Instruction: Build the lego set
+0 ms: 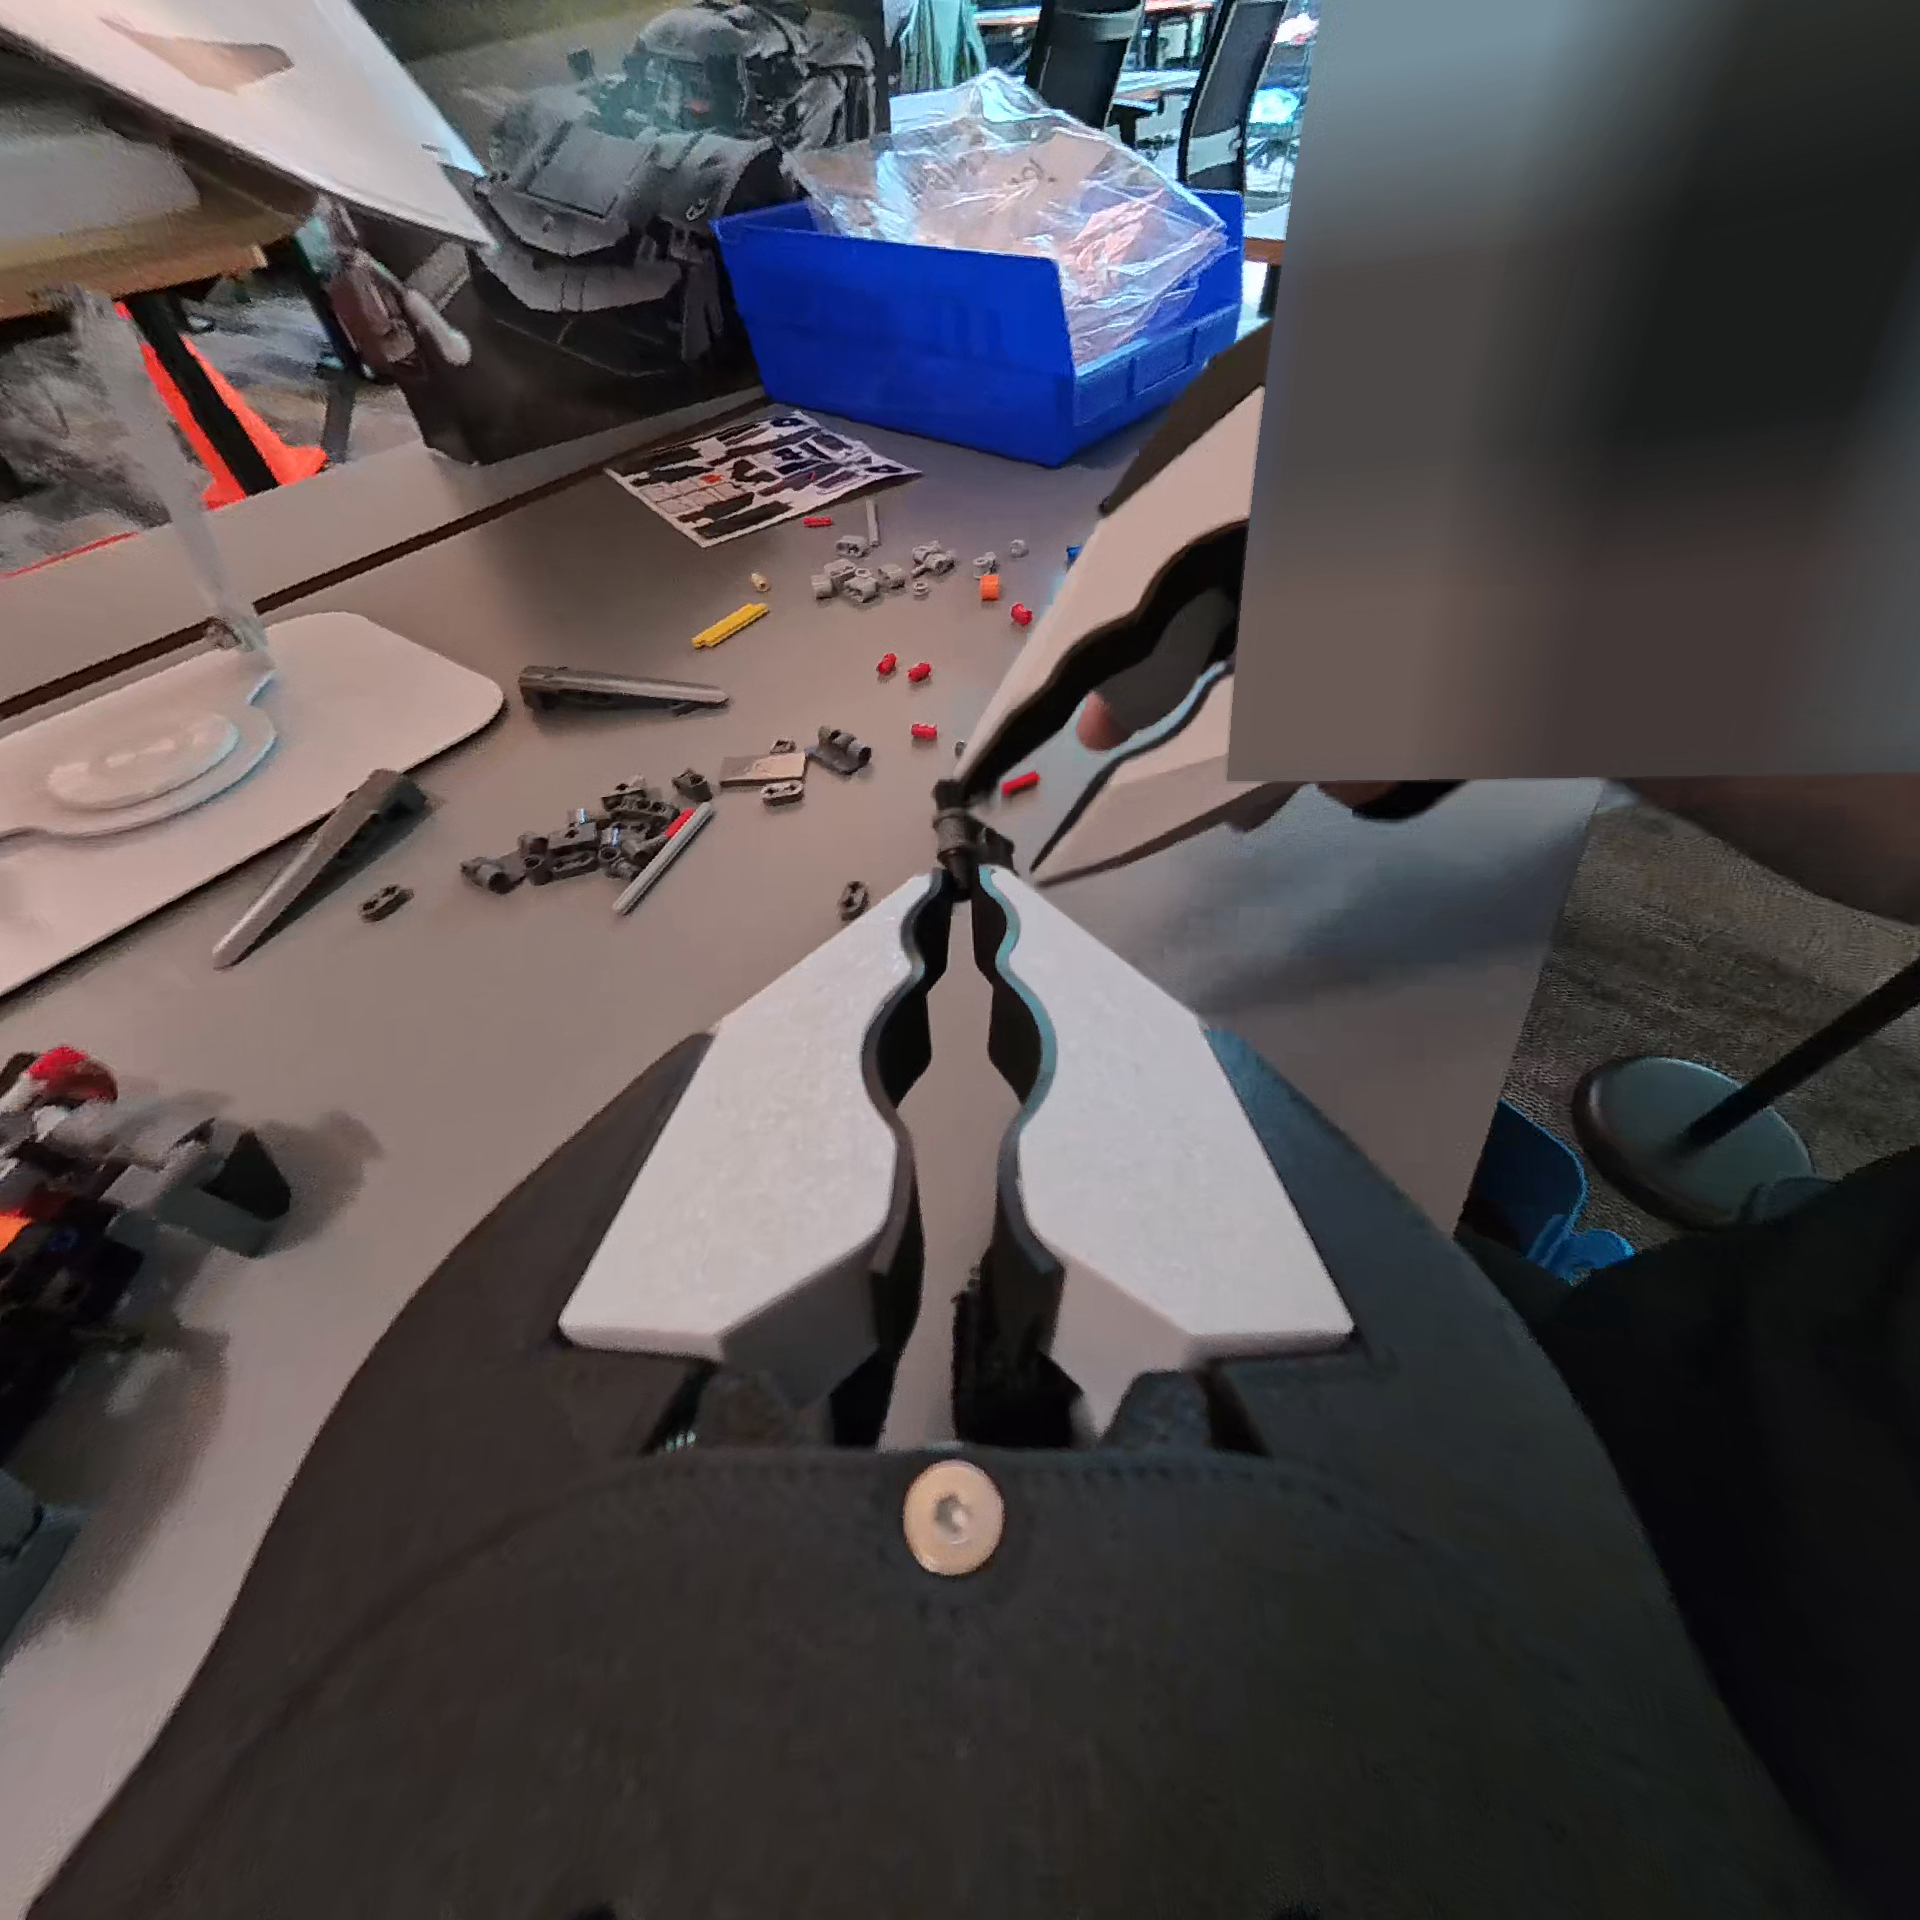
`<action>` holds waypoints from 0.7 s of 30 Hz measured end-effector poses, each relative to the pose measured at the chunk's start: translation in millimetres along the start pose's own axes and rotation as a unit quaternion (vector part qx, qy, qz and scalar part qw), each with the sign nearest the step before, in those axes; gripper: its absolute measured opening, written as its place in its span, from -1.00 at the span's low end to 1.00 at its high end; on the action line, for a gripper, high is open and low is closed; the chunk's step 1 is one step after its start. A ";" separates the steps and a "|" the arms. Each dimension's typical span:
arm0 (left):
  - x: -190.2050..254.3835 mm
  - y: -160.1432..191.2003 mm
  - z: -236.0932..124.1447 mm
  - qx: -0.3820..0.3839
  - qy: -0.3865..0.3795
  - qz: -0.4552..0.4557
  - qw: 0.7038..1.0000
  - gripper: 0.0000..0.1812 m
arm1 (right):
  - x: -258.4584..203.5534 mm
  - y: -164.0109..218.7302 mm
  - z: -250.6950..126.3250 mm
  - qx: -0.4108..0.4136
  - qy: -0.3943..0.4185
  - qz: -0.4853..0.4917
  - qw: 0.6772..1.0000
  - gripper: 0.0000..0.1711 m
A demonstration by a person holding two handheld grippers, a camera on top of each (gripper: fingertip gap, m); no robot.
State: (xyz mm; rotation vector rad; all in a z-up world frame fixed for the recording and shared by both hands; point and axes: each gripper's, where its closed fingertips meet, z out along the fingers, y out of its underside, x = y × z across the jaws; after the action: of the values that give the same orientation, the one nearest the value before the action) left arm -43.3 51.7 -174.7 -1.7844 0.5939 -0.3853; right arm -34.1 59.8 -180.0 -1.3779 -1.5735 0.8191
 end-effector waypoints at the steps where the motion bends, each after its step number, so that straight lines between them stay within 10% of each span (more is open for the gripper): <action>1: -1.8 1.7 -2.9 -0.002 0.000 -0.009 1.000 -0.99 | 5.5 5.0 -0.4 -0.019 -0.005 -0.009 1.000 -0.75; 12: -11.3 19.6 -16.5 -0.020 -0.006 -0.032 0.999 -0.98 | 57.1 65.5 36.3 -0.250 -0.140 -0.105 0.952 -0.88; 21: -17.2 21.0 -17.9 -0.018 0.007 -0.045 0.999 -0.98 | 53.0 79.3 41.9 -0.281 -0.192 -0.072 0.937 -0.95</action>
State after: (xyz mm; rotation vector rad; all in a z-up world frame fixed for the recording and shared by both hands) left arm -71.2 43.0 -188.9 -1.8491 0.5354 -0.4519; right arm -40.2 128.3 -258.4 -1.5246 -2.3165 0.5899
